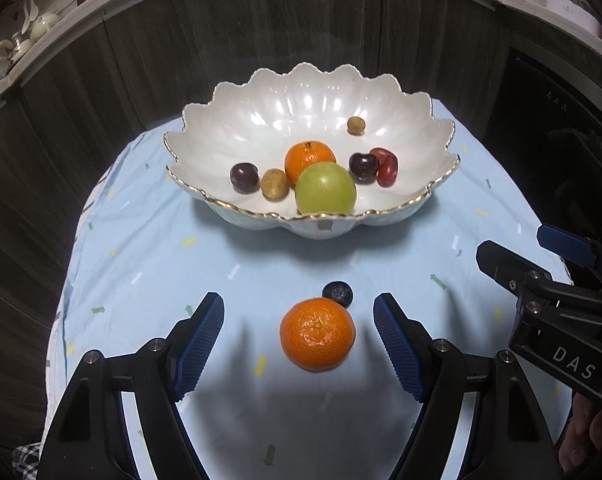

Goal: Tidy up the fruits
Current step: 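Withdraw both open tools toward the mandarin and small dark berry, then close left tool on the orange mandarin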

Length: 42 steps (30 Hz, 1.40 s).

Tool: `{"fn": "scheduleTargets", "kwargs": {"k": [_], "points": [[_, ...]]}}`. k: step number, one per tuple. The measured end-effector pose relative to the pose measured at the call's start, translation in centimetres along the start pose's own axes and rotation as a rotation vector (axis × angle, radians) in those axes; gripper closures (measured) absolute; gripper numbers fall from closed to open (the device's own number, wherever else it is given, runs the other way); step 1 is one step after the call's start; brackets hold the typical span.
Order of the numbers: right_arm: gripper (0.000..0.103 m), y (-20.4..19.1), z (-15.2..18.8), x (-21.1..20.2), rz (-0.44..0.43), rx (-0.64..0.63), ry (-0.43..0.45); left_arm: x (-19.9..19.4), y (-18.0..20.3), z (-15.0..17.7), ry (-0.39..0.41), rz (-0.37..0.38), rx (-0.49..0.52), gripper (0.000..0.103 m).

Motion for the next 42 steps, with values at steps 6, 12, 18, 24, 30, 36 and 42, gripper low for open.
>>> {"fn": "scheduleTargets", "kwargs": {"k": [6, 12, 18, 24, 30, 36, 42], "points": [[0.027, -0.3, 0.4, 0.6, -0.001, -0.01, -0.013, 1.2, 0.2, 0.9, -0.03, 0.009, -0.003, 0.032], [0.027, -0.2, 0.5, 1.0, 0.001, -0.01, -0.018, 2.1, 0.6, 1.4, -0.045, 0.021, 0.005, 0.042], [0.027, -0.5, 0.6, 1.3, 0.004, -0.021, -0.023, 3.1, 0.8, 1.9, -0.059, 0.042, 0.01, 0.053], [0.027, -0.5, 0.7, 1.5, 0.003, -0.021, -0.027, 3.1, 0.9, 1.9, -0.052, 0.051, 0.014, 0.057], [0.027, -0.7, 0.6, 1.4, -0.004, -0.025, -0.024, 2.8, 0.5, 1.9, -0.05, 0.049, 0.007, 0.058], [0.027, -2.7, 0.5, 1.3, -0.03, -0.066, -0.023, 1.8, -1.5, 1.6, -0.035, 0.025, -0.016, 0.058], [0.027, -5.5, 0.2, 1.7, -0.06, -0.126, -0.027, 1.2, -4.0, 1.6, -0.029, -0.009, -0.039, 0.058]]}}
Point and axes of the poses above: each gripper's, at about its wrist camera, not at the fingertips, and x roughly the way its jaws point, y to its right, z to its underside, the point moved 7 cm from there along x, roughly the way its jaws point, and after that the axes turned 4 degrees about -y, right-handed, at the moved point
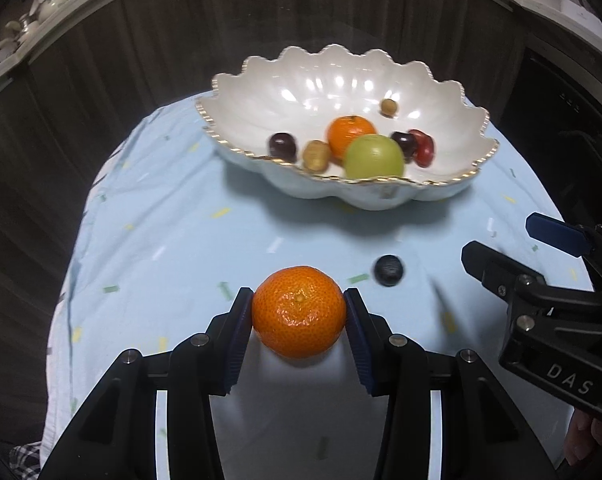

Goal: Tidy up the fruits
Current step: 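Close left tool on the orange mandarin, then close right tool on the small dark berry while left tool holds the mandarin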

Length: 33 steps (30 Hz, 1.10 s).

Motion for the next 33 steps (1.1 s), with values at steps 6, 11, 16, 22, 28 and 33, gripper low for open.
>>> {"fn": "scheduleTargets", "kwargs": {"k": [6, 11, 16, 22, 28, 33], "points": [[0.027, -2.7, -0.1, 0.8, -0.029, -0.062, -0.01, -0.3, -2.3, 0.2, 0.005, -0.038, -0.021, 0.058], [0.03, -4.2, 0.0, 1.4, -0.037, -0.1, -0.017, -0.1, -3.4, 0.4, 0.002, -0.039, -0.043, 0.058], [0.041, -5.1, 0.0, 2.4, -0.05, -0.116, -0.036, 0.1, -4.1, 0.5, 0.0, -0.035, -0.065, 0.058], [0.05, -5.6, -0.1, 3.4, -0.057, -0.12, -0.052, 0.1, -4.9, 0.3, 0.006, -0.03, -0.085, 0.058], [0.061, -6.0, 0.3, 4.5, -0.061, -0.123, -0.079, 0.1, -5.0, 0.2, 0.003, -0.018, -0.094, 0.058], [0.065, -6.1, 0.6, 5.1, -0.064, -0.124, -0.092, 0.3, -5.0, 0.3, 0.0, -0.012, -0.096, 0.058]]}}
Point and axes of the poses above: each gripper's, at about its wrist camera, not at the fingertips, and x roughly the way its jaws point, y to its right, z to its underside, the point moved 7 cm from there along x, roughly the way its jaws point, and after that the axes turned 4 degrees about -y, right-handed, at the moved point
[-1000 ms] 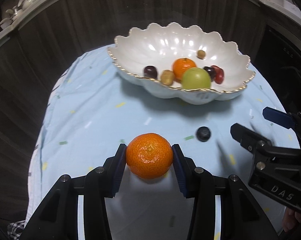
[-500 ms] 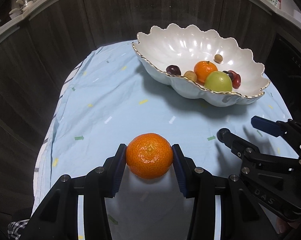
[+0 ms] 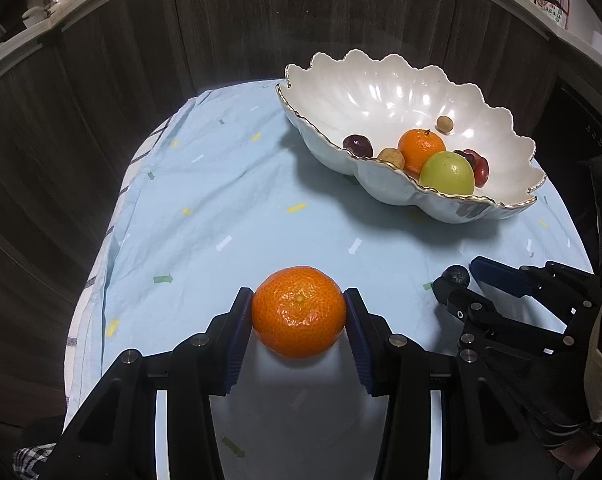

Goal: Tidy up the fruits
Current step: 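Close right tool on the small dark berry while left tool holds the mandarin, then lift and carry the mandarin and dark berry over the white bowl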

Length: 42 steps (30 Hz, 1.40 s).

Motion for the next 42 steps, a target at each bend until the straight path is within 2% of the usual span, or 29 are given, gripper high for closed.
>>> {"fn": "scheduleTargets", "kwargs": {"k": [8, 10, 22, 42], "points": [[0.073, -0.1, 0.0, 0.1, -0.028, 0.006, 0.008, 0.0, 0.1, -0.1, 0.003, 0.002, -0.001, 0.058], [0.08, -0.1, -0.1, 0.1, -0.031, 0.006, 0.012, -0.1, 0.1, -0.1, 0.003, 0.002, -0.001, 0.058], [0.081, -0.2, -0.2, -0.6, -0.033, 0.007, 0.024, -0.3, 0.2, -0.2, 0.008, 0.006, 0.0, 0.058], [0.081, 0.3, -1.6, -5.4, -0.02, 0.024, 0.092, -2.8, 1.4, -1.8, 0.051, 0.022, 0.008, 0.058]]}}
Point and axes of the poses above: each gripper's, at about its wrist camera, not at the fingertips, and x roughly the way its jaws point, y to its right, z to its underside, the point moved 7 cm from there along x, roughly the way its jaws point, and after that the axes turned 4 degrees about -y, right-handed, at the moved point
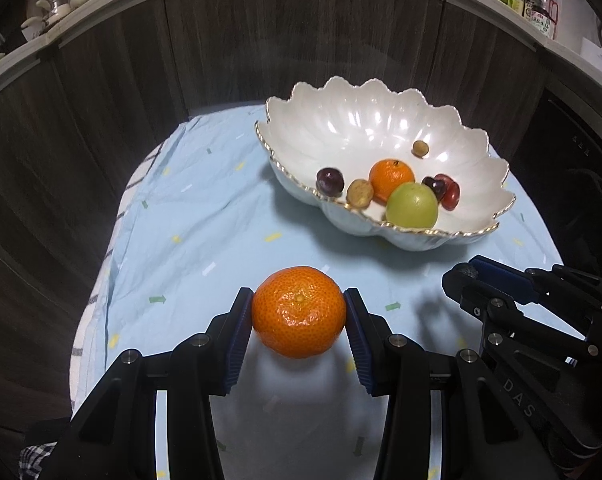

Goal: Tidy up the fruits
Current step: 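Lift and carry the mandarin and dark berry over the white bowl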

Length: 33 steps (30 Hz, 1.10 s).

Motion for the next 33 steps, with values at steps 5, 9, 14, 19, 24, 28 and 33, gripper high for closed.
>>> {"fn": "scheduleTargets", "kwargs": {"k": [5, 9, 14, 19, 24, 28, 33], "points": [[0.081, 0.4, -0.8, -1.3, 0.007, 0.001, 0.026, -0.9, 0.6, -1.2, 0.016, 0.009, 0.002, 0.058], [0.081, 1.1, -2.0, -2.4, 0.014, 0.007, 0.052, -1.5, 1.3, -2.3, 0.032, 0.018, 0.01, 0.058], [0.081, 2.0, -3.2, -3.4, 0.02, 0.018, 0.074, -2.2, 2.0, -3.8, 0.051, 0.026, 0.014, 0.058], [0.081, 2.9, -4.6, -4.1, 0.028, 0.03, 0.094, -2.7, 2.6, -5.6, 0.074, 0.033, 0.023, 0.058], [0.081, 3.8, -5.7, -4.2, 0.037, 0.036, 0.104, -2.7, 2.9, -7.1, 0.088, 0.038, 0.027, 0.058], [0.081, 4.5, -6.4, -4.0, 0.041, 0.044, 0.11, -2.2, 3.2, -8.0, 0.089, 0.039, 0.034, 0.058], [0.081, 5.2, -7.0, -3.1, 0.036, 0.06, 0.097, -1.5, 3.3, -9.1, 0.093, 0.04, 0.031, 0.058]]}}
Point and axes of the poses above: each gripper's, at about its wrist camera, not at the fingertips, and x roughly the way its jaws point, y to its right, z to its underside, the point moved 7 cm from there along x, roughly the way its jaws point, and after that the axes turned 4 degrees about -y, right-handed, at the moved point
